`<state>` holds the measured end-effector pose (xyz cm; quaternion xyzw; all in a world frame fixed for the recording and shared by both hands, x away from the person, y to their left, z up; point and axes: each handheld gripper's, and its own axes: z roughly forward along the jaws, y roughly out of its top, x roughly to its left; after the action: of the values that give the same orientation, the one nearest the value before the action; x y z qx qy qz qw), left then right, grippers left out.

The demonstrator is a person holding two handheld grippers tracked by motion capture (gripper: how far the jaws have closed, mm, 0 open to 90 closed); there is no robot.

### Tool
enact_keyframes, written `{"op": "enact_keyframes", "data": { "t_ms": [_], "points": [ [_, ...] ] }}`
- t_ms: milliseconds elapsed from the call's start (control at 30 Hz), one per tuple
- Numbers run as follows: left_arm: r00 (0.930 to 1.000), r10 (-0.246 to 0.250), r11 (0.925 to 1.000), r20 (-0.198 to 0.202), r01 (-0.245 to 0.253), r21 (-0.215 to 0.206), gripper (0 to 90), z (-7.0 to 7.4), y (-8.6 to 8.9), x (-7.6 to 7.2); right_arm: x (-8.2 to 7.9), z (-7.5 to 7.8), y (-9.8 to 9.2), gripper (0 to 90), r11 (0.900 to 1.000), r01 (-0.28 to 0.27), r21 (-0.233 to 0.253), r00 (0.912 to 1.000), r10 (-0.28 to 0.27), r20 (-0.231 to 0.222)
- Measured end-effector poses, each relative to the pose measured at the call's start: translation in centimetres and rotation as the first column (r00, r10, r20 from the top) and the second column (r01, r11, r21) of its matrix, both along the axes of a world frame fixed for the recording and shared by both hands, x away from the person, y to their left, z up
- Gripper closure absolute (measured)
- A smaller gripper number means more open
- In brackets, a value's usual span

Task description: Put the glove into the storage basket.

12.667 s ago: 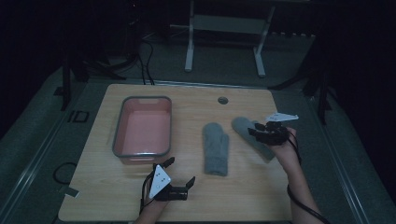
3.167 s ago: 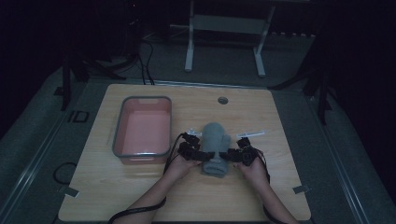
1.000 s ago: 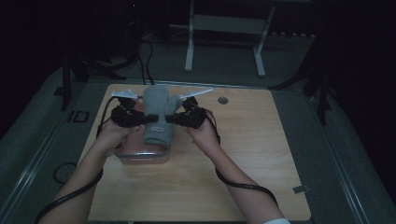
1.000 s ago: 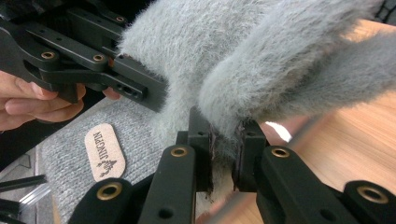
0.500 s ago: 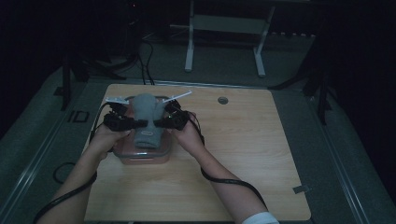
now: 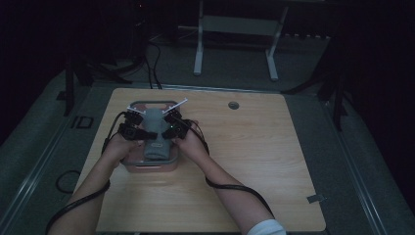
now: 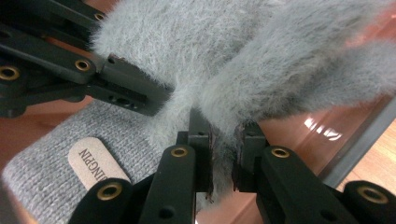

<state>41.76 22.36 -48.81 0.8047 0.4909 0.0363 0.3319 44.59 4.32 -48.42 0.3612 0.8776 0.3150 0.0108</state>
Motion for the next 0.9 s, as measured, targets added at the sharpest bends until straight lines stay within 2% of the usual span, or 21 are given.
{"op": "enact_keyframes", "data": {
  "t_ms": [167, 333, 467, 567, 600, 700, 767, 833, 900],
  "points": [
    [0.9994, 0.004, 0.9982, -0.035, -0.001, 0.06, 77.2, -0.7, -0.8, 0.4, 0.1, -0.9, 0.4, 80.4, 0.999, 0.013, -0.05, 0.9998, -0.013, -0.012],
    [0.9969, -0.003, 0.994, -0.079, 0.011, 0.109, 75.1, -1.2, -1.4, 1.0, -0.1, -1.1, 0.8, 79.2, 0.995, -0.003, -0.098, 0.9997, 0.006, 0.024],
    [0.9963, 0.002, 0.9909, -0.086, 0.009, 0.134, 69.2, -1.3, -1.5, 1.0, -0.5, -1.0, 1.1, 69.5, 0.99, -0.027, -0.137, 0.9982, 0.034, 0.049],
    [0.9963, 0.016, 0.9935, -0.084, -0.007, 0.114, 61.5, -1.2, -1.5, 1.0, -0.8, -0.4, 1.0, 56.2, 0.992, -0.055, -0.114, 0.9969, 0.061, 0.049],
    [0.9963, 0.019, 0.9932, -0.084, -0.009, 0.116, 59.7, -1.3, -1.5, 1.0, -1.0, -0.1, 0.9, 52.9, 0.99, -0.064, -0.127, 0.9953, 0.073, 0.064],
    [0.9967, 0.033, 0.9908, -0.075, -0.023, 0.133, 51.8, -1.3, -1.6, 1.0, -1.2, 1.2, 0.2, 48.0, 0.992, -0.068, -0.109, 0.993, 0.077, 0.089],
    [0.9969, 0.039, 0.9887, -0.069, -0.028, 0.147, 47.9, -1.3, -1.6, 1.0, -1.2, 2.0, -0.5, 45.4, 0.996, -0.06, -0.061, 0.9938, 0.065, 0.09],
    [0.9975, 0.047, 0.9841, -0.053, -0.037, 0.173, 41.2, -1.1, -1.7, 0.9, -1.2, 2.8, -1.2, 39.0, 0.999, -0.049, -0.014, 0.9946, 0.05, 0.091],
    [0.9973, 0.058, 0.9858, -0.045, -0.05, 0.16, 39.0, -0.6, -1.3, 0.6, -1.5, 3.5, -2.0, 36.1, 0.998, -0.056, 0.005, 0.9931, 0.055, 0.104]
  ]
}}
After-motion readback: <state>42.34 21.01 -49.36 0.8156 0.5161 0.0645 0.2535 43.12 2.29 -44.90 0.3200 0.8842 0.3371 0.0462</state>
